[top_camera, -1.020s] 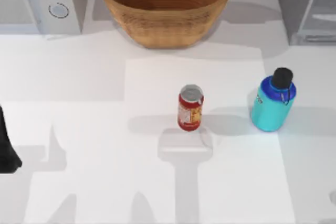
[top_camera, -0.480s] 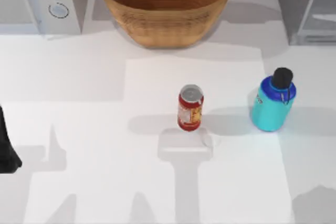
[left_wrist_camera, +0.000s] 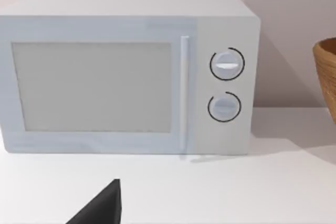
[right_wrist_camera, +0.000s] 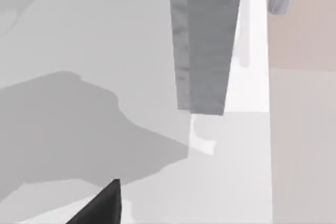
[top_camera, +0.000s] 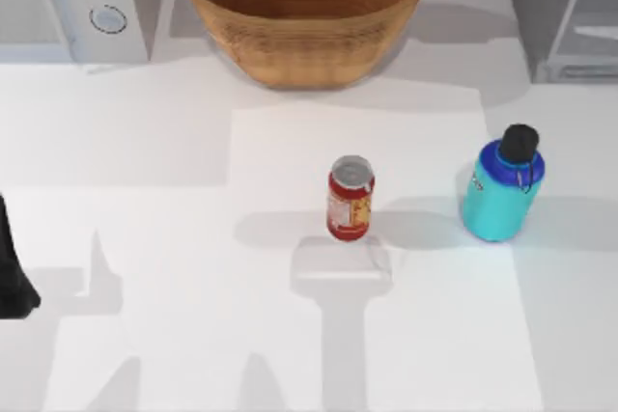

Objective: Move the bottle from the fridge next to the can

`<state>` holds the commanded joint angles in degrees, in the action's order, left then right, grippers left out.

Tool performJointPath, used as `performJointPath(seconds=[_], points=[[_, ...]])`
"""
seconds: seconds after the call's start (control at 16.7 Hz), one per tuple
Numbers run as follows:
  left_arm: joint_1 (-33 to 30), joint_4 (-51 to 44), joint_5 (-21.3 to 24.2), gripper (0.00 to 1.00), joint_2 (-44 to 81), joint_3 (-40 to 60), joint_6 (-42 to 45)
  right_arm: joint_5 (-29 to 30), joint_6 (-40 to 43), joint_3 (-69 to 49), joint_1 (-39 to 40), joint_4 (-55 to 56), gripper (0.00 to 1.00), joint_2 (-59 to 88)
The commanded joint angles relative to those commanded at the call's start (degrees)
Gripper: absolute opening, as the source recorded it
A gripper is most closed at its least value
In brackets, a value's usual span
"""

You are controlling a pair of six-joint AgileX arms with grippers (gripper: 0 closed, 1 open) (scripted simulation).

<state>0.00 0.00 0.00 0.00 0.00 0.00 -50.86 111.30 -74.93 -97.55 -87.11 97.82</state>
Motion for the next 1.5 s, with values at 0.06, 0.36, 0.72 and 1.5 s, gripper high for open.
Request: performJointPath(seconds=[0.06,0.36,0.72,1.5], points=[[0.0,0.0,0.0,1.0,0.0,0.0,0.0,-1.26,2.47,-0.66,-2.36,0.55,1.0,2.52],[0.0,0.0,0.0,1.0,0.0,0.0,0.0,-3.41,6.45,-1.72,-6.2,1.6,1.0,6.61],[0.0,0.0,0.0,1.0,0.0,0.0,0.0,-3.3,4.61,-1.35,-5.32,2.63,1.0,7.09],[0.0,0.0,0.0,1.0,0.0,0.0,0.0,2.92,-44.6,-1.04,24.68,44.4,1.0,7.99]])
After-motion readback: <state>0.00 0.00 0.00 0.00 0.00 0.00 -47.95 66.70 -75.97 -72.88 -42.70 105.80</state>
